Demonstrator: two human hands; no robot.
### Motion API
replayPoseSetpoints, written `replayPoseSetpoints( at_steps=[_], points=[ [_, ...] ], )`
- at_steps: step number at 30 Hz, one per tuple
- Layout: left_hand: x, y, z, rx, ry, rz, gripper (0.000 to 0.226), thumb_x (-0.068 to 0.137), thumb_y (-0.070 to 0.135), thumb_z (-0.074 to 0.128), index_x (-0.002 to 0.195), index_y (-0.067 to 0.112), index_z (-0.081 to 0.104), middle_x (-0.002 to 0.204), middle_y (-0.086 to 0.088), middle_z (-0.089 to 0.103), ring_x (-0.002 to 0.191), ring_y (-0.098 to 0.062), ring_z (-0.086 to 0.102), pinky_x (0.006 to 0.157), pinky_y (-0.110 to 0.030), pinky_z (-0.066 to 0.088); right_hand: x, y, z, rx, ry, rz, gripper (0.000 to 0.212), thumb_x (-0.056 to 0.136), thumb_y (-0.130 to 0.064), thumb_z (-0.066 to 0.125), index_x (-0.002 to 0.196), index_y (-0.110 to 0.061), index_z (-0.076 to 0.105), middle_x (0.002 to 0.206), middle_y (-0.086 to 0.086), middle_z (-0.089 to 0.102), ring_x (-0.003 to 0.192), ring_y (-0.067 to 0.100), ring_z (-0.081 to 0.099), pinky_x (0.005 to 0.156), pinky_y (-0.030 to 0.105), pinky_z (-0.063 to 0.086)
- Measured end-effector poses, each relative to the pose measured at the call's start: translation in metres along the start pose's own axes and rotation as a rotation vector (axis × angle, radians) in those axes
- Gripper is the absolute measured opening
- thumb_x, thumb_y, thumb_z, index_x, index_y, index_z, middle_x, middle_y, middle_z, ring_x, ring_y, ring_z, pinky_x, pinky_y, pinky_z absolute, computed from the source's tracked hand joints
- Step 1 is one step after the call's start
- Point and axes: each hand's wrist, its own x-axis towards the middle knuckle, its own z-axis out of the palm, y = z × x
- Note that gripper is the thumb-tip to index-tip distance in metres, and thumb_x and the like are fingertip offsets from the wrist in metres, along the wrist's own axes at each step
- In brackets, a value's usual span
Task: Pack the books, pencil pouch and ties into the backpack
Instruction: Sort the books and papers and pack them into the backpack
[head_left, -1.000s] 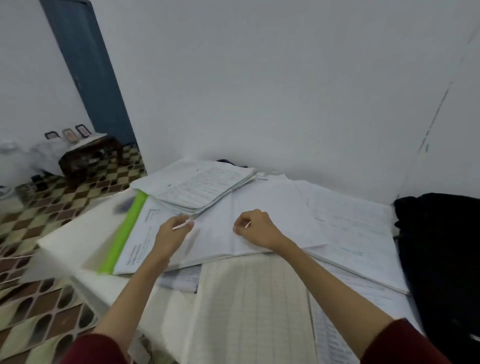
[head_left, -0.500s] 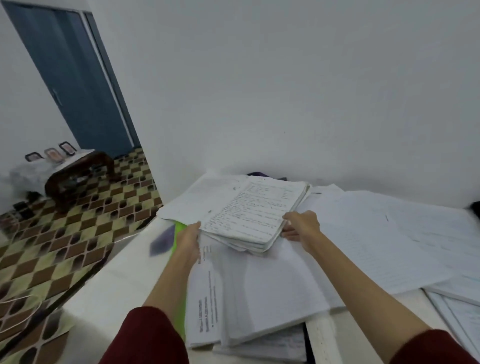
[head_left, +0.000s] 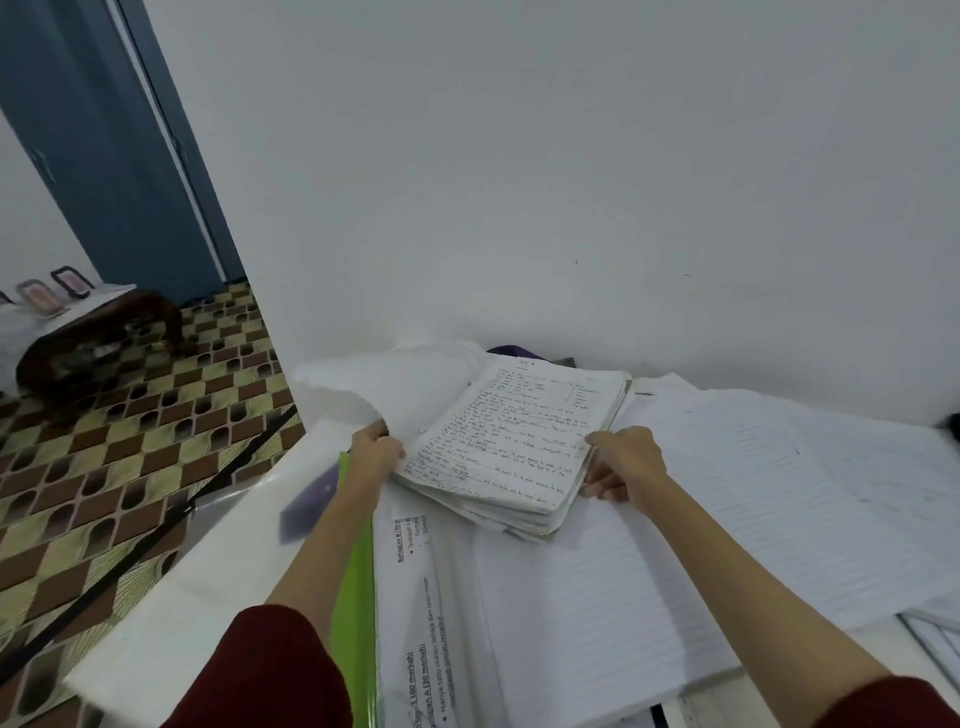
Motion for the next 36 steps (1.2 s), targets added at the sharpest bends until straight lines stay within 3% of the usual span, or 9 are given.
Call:
replayPoseSetpoints(
  at_steps=[2, 6, 12, 14, 16, 20, 27, 31, 36],
  points=[
    [-0.008, 0.002, 0.0, 0.136, -0.133, 0.133, 0.044, 0.082, -0.02, 0.038, 0.068, 0.015, 0.061, 0.053, 0.012, 0.052, 0.058, -0.009, 0.041, 0.047, -0.017, 0.033, 0.002, -0.001, -0.001, 0.023, 0.013, 0.003, 0.024, 0.091, -0.024, 0.055, 0.083, -0.002, 0.054, 0.061, 0.017, 0.066, 0.042, 0.025, 0.062, 0.04, 0.023, 0.041],
    [-0.003, 0.006, -0.011, 0.397, -0.382, 0.235, 0.06, 0.079, -0.022, 0.033, 0.095, 0.022, 0.07, 0.103, 0.013, 0.055, 0.088, -0.007, 0.047, 0.067, -0.018, 0.038, 0.004, -0.001, -0.001, 0.075, 0.037, 0.01, 0.045, 0.097, -0.041, 0.042, 0.083, -0.001, 0.055, 0.06, 0.016, 0.065, 0.043, 0.025, 0.061, 0.04, 0.023, 0.041],
    [0.017, 0.022, 0.0, 0.5, -0.225, 0.038, 0.038, 0.083, -0.011, 0.037, 0.093, 0.01, 0.068, 0.11, -0.014, 0.06, 0.083, -0.025, 0.053, 0.071, -0.029, 0.044, 0.003, -0.001, -0.001, 0.126, 0.04, 0.022, 0.054, 0.096, -0.051, 0.039, 0.078, -0.002, 0.051, 0.061, 0.016, 0.06, 0.046, 0.027, 0.06, 0.041, 0.024, 0.04],
    [0.023, 0.024, 0.002, 0.436, -0.264, -0.032, 0.019, 0.095, 0.009, 0.044, 0.102, 0.004, 0.061, 0.116, -0.016, 0.061, 0.1, -0.031, 0.06, 0.087, -0.036, 0.05, 0.005, 0.001, 0.001, 0.061, 0.045, -0.019, 0.046, 0.094, -0.048, 0.048, 0.077, -0.005, 0.05, 0.064, 0.014, 0.058, 0.047, 0.026, 0.058, 0.044, 0.025, 0.043],
    [0.021, 0.023, 0.002, 0.29, -0.455, -0.179, 0.032, 0.094, 0.031, 0.055, 0.106, 0.001, 0.061, 0.11, -0.015, 0.067, 0.094, -0.026, 0.066, 0.082, -0.036, 0.056, 0.002, 0.002, 0.003, -0.031, 0.065, -0.099, 0.036, 0.09, -0.041, 0.056, 0.084, -0.006, 0.055, 0.076, 0.013, 0.06, 0.065, 0.028, 0.061, 0.063, 0.033, 0.045],
    [0.006, 0.023, 0.012, 0.06, -0.732, -0.26, 0.029, 0.088, 0.013, 0.062, 0.116, 0.005, 0.056, 0.106, -0.013, 0.07, 0.086, -0.023, 0.07, 0.066, -0.03, 0.059, -0.003, 0.004, 0.0, -0.071, 0.073, -0.162, 0.026, 0.089, -0.034, 0.061, 0.095, -0.009, 0.058, 0.092, 0.008, 0.06, 0.088, 0.024, 0.055, 0.082, 0.034, 0.042],
    [-0.017, 0.049, 0.021, -0.3, -0.66, -0.085, 0.05, 0.087, -0.003, 0.056, 0.126, 0.026, 0.044, 0.114, -0.019, 0.064, 0.092, -0.037, 0.067, 0.065, -0.043, 0.059, -0.014, -0.001, -0.015, 0.499, -0.034, -0.164, 0.032, 0.09, -0.029, 0.063, 0.109, -0.012, 0.043, 0.094, 0.009, 0.061, 0.076, 0.018, 0.059, 0.057, 0.026, 0.051],
    [-0.04, 0.097, 0.027, -0.35, -0.715, 0.134, 0.051, 0.085, 0.003, 0.06, 0.129, 0.024, 0.047, 0.113, -0.014, 0.067, 0.099, -0.035, 0.066, 0.079, -0.048, 0.056, -0.029, -0.03, -0.053, 0.613, -0.055, -0.352, 0.055, 0.08, -0.042, 0.069, 0.121, -0.014, 0.045, 0.114, 0.007, 0.065, 0.104, 0.026, 0.064, 0.093, 0.044, 0.051],
    [-0.073, 0.14, 0.072, -0.309, -0.745, 0.346, 0.047, 0.084, 0.001, 0.062, 0.12, 0.029, 0.049, 0.109, -0.004, 0.068, 0.096, -0.025, 0.067, 0.08, -0.043, 0.057, -0.057, -0.049, -0.126, 0.541, 0.101, -0.505, 0.052, 0.068, -0.046, 0.077, 0.108, -0.014, 0.067, 0.105, 0.008, 0.072, 0.096, 0.026, 0.068, 0.084, 0.04, 0.055]
  ],
)
